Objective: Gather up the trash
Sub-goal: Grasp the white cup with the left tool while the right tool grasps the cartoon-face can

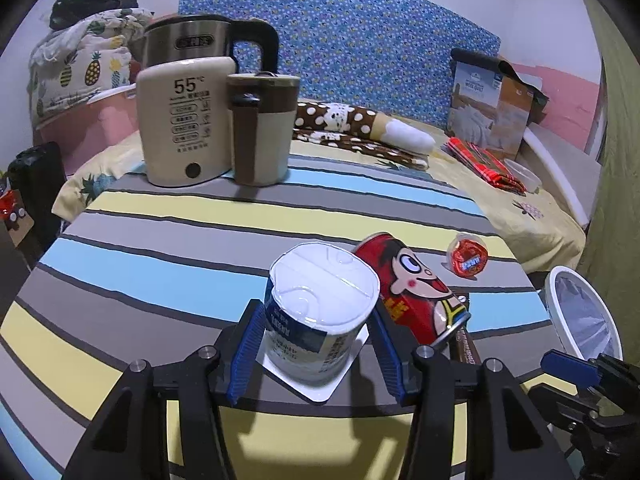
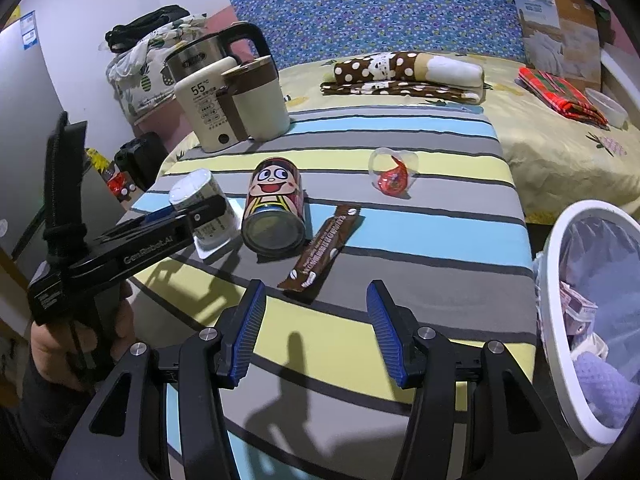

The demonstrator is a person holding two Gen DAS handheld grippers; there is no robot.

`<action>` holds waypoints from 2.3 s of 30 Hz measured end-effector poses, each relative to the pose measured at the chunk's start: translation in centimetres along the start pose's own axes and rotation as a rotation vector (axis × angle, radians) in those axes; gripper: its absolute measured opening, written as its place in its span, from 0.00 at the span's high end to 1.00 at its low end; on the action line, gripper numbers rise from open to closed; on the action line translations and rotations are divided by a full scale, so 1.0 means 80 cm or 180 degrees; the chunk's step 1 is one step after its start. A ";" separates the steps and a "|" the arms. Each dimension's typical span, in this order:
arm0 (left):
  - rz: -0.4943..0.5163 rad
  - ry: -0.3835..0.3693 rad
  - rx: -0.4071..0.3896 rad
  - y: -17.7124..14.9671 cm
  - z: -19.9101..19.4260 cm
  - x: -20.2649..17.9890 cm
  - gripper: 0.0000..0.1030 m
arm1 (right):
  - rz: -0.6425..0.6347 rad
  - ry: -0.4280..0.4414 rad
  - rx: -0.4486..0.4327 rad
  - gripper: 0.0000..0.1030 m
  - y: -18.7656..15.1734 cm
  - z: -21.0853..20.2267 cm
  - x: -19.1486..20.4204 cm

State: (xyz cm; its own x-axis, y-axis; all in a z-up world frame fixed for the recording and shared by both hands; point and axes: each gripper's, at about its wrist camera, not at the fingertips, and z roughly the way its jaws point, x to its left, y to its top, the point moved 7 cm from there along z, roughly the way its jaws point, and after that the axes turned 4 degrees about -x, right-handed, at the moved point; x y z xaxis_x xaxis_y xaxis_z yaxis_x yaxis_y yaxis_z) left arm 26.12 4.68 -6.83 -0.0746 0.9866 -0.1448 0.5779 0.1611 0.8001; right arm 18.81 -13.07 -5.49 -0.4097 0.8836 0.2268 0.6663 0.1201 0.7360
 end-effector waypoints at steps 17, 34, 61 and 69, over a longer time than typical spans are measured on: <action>-0.0136 0.0048 -0.0094 -0.002 -0.023 0.044 0.49 | -0.0247 -0.0028 0.0058 0.41 0.022 0.042 0.033; -0.0295 -0.0112 -0.0079 -0.007 -0.025 0.059 0.49 | -0.0355 -0.0213 0.0164 0.40 0.029 0.076 0.045; -0.0321 -0.0132 -0.0032 -0.010 -0.023 0.064 0.49 | -0.0434 -0.0148 0.0117 0.47 0.038 0.079 0.044; -0.0205 -0.0082 -0.0037 -0.014 -0.028 0.053 0.49 | -0.0374 -0.0085 0.0038 0.47 0.033 0.051 0.044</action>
State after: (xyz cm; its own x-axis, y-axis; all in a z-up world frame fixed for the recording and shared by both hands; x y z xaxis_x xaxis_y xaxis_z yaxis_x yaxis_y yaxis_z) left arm 23.31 8.71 -7.01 -0.0902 0.9733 -0.2110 0.5632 0.2246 0.7952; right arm 21.64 -7.80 -5.36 -0.4689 0.8748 0.1222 0.6220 0.2287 0.7489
